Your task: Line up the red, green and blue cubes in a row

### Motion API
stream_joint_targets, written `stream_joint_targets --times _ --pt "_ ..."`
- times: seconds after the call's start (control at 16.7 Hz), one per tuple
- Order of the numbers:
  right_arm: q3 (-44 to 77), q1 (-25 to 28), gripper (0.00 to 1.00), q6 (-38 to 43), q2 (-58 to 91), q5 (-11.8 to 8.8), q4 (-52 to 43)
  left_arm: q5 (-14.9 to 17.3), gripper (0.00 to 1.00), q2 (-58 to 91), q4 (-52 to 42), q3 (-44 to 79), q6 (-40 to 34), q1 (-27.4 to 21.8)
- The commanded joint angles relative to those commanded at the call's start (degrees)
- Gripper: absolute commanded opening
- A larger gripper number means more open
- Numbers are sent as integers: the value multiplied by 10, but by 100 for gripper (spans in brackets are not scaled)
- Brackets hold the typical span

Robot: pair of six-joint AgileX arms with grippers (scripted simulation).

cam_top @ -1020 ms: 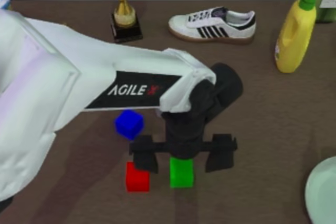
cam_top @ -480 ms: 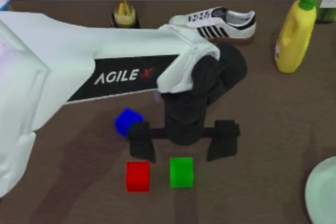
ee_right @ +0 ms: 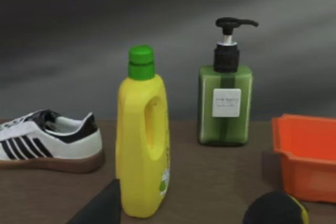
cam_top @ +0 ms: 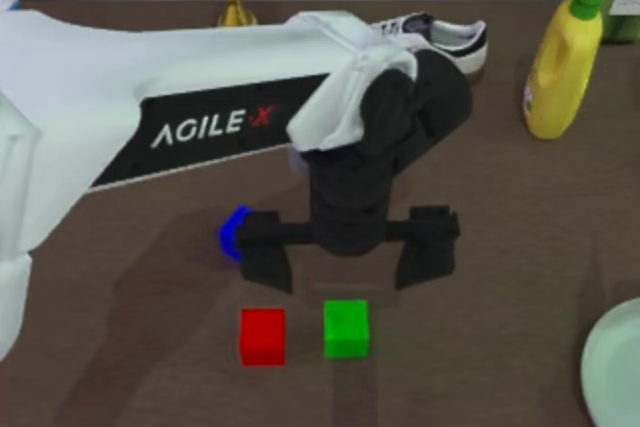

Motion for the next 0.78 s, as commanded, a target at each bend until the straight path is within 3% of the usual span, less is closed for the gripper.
stream_joint_targets --times 0.3,0.78 --pt "0 0 100 0 0 0 0 1 100 12 0 12 95 35" --pt "0 0 100 0 0 0 0 7 100 47 -2 40 440 156"
